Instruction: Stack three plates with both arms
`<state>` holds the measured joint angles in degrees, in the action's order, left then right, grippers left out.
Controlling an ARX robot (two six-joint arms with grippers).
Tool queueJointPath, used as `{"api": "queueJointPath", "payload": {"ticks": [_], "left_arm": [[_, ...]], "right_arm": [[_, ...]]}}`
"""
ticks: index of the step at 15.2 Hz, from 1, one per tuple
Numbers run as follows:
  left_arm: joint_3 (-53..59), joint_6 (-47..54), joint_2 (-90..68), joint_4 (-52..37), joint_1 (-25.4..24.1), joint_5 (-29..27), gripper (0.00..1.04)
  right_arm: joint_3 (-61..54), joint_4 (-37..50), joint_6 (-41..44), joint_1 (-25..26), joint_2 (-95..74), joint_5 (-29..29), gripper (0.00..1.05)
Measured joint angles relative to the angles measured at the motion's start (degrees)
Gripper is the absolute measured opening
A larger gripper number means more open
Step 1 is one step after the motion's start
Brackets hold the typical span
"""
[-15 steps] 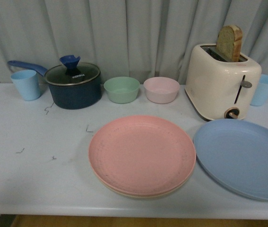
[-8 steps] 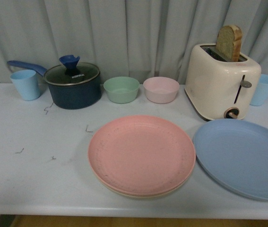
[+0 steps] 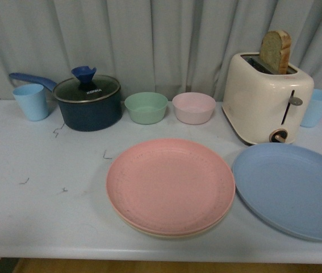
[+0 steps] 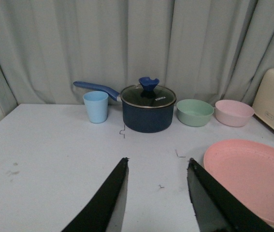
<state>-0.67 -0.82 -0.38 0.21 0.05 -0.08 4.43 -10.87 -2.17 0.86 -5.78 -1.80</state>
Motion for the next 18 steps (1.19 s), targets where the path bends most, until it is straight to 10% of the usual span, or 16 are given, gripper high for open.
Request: {"api": "queueJointPath", "payload": {"ticks": [5, 18], "left_arm": [[0.00, 0.07, 0.00, -0.02, 0.00, 0.07, 1.00], [0.00, 0.07, 0.00, -0.02, 0.00, 0.07, 0.98]], "right_arm": [[12.31, 18.67, 4.35, 12.44, -49.09, -9.29, 0.98], [45.88, 31.19, 12.13, 14.01, -107.47, -4.13, 0.98]]}}
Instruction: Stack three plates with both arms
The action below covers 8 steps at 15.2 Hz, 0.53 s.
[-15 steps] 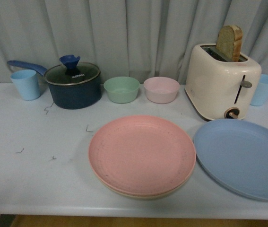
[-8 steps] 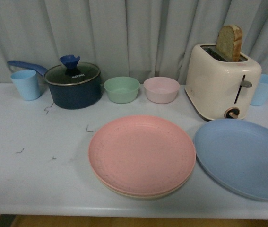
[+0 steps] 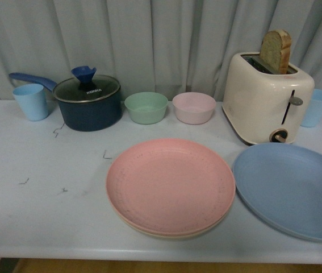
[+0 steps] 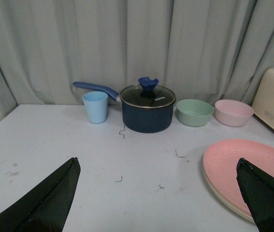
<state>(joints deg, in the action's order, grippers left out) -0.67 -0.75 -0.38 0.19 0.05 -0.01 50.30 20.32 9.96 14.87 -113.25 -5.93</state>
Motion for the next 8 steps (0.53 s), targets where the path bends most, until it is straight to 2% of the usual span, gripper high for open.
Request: {"api": "queueJointPath", "payload": {"ticks": [7, 8], "left_arm": [[0.00, 0.00, 0.00, 0.00, 0.00, 0.02, 0.98], [0.00, 0.00, 0.00, 0.00, 0.00, 0.00, 0.98]], "right_arm": [[4.11, 2.51, -1.66, -3.37, -8.68, 2.16, 0.98], [4.50, 2.93, -2.69, -4.11, -10.21, 3.52, 0.88]]}}
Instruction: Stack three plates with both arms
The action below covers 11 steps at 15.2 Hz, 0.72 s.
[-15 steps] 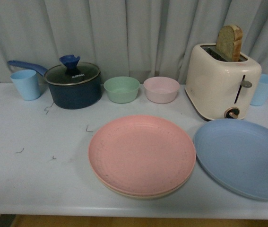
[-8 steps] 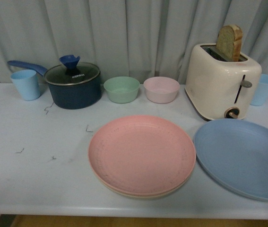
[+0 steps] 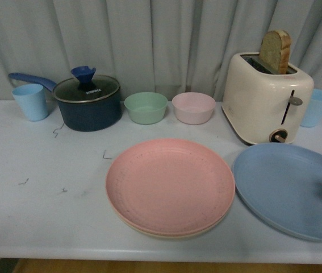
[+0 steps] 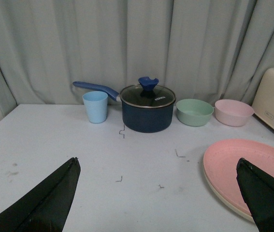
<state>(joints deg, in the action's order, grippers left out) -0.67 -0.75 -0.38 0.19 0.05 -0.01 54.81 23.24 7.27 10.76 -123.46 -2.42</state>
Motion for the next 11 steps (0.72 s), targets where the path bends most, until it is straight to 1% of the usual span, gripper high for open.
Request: {"api": "queueJointPath", "payload": {"ticks": [2, 3, 4, 5, 6, 9, 11], "left_arm": [[0.00, 0.00, 0.00, 0.00, 0.00, 0.00, 0.98], [0.00, 0.00, 0.00, 0.00, 0.00, 0.00, 0.98], [0.00, 0.00, 0.00, 0.00, 0.00, 0.00, 0.98], [0.00, 0.00, 0.00, 0.00, 0.00, 0.00, 0.98], [0.00, 0.00, 0.00, 0.00, 0.00, 0.00, 0.98], [0.00, 0.00, 0.00, 0.00, 0.00, 0.00, 0.98], [0.00, 0.00, 0.00, 0.00, 0.00, 0.00, 0.98]], "right_arm": [[0.37, 0.44, -0.74, -0.74, -1.03, 1.07, 0.70], [0.68, 0.42, -0.85, -1.05, -1.27, 2.08, 0.55], [0.74, 0.79, -1.01, -1.07, -1.51, 2.27, 0.46], [0.83, 1.11, -1.27, -1.38, -1.77, 2.43, 0.30], [0.77, 1.84, -1.97, -1.29, -1.68, 2.32, 0.20], [-2.75, 3.67, -3.34, -0.13, 1.25, -0.83, 0.05], [-7.28, 4.90, -3.61, 1.44, 6.21, -2.47, 0.03]]}}
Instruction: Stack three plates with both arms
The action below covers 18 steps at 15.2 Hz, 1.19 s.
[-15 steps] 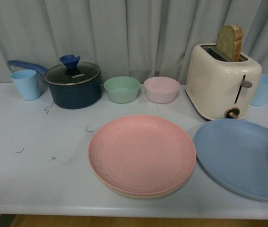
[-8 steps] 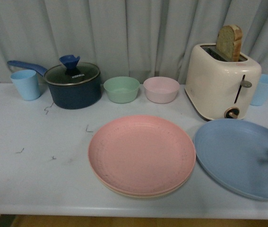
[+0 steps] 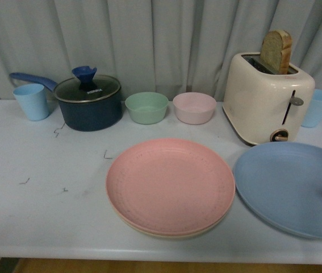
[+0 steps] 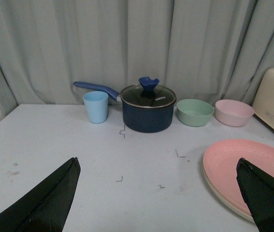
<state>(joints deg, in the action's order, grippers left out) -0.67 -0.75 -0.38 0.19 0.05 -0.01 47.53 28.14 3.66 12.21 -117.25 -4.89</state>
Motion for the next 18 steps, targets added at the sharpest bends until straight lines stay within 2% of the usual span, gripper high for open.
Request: {"api": "queueJointPath", "payload": {"ticks": [4, 6, 9, 12, 15, 18], "left_arm": [[0.00, 0.00, 0.00, 0.00, 0.00, 0.02, 0.98], [0.00, 0.00, 0.00, 0.00, 0.00, 0.00, 0.98], [0.00, 0.00, 0.00, 0.00, 0.00, 0.00, 0.98], [0.00, 0.00, 0.00, 0.00, 0.00, 0.00, 0.98], [0.00, 0.00, 0.00, 0.00, 0.00, 0.00, 0.98], [0.00, 0.00, 0.00, 0.00, 0.00, 0.02, 0.98]], "right_arm": [[-6.91, -6.62, -0.11, 3.96, 14.75, -3.91, 0.03], [-8.83, -9.77, -1.20, 2.45, 22.64, -6.67, 0.03], [-8.72, -8.26, -6.67, -6.21, 31.39, -8.02, 0.03], [-3.72, -6.05, -15.26, -18.16, 22.73, -3.30, 0.03], [1.25, -5.51, -21.38, -23.93, 14.86, -0.66, 0.03], [6.95, -6.91, -25.29, -26.99, 7.67, 4.07, 0.03]]}}
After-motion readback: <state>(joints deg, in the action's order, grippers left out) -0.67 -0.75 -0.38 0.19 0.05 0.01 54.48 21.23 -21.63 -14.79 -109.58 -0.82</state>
